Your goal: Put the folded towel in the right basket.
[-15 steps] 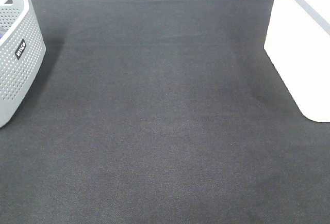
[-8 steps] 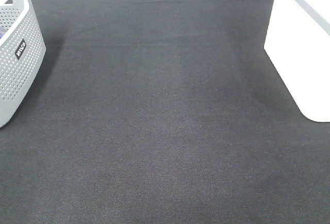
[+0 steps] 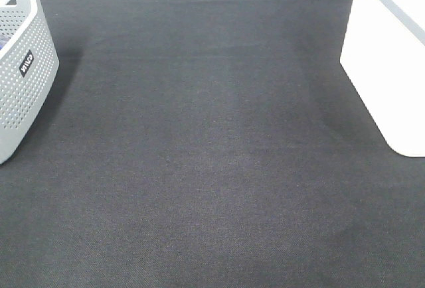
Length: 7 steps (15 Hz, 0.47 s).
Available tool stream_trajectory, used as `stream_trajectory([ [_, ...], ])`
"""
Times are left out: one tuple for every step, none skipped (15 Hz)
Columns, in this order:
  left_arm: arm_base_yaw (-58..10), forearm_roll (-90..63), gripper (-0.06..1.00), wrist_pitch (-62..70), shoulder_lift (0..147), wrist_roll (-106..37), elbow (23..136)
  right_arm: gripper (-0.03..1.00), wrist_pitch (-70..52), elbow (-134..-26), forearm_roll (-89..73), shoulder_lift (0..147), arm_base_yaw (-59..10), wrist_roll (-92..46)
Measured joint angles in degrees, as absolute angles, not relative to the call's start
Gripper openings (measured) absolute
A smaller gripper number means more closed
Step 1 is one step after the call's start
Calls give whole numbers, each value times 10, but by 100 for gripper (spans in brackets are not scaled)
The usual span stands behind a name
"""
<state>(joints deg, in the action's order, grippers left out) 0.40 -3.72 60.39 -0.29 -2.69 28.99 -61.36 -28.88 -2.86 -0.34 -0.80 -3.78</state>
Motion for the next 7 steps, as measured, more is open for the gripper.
stream_trajectory([
  [4, -37, 88, 604, -3, -27, 290, 67, -614, -289, -29, -3, -8, -38],
  [4, -37, 88, 604, -3, -27, 290, 67, -614, -289, -29, -3, -8, -38],
  [4, -37, 88, 604, -3, -27, 290, 67, -614, -289, -29, -3, -8, -38],
  [4, -37, 88, 604, -3, -27, 290, 67, -614, -289, -29, -3, -8, -38],
  [4, -37, 88, 604, -3, -27, 290, 67, -614, -289, -29, -3, -8, -38],
  [4, -37, 88, 604, -3, -27, 290, 67, -614, -289, -29, -3, -8, -38],
  [4, -37, 88, 604, -3, -27, 290, 67, -614, -289, -29, -3, -8, -38],
])
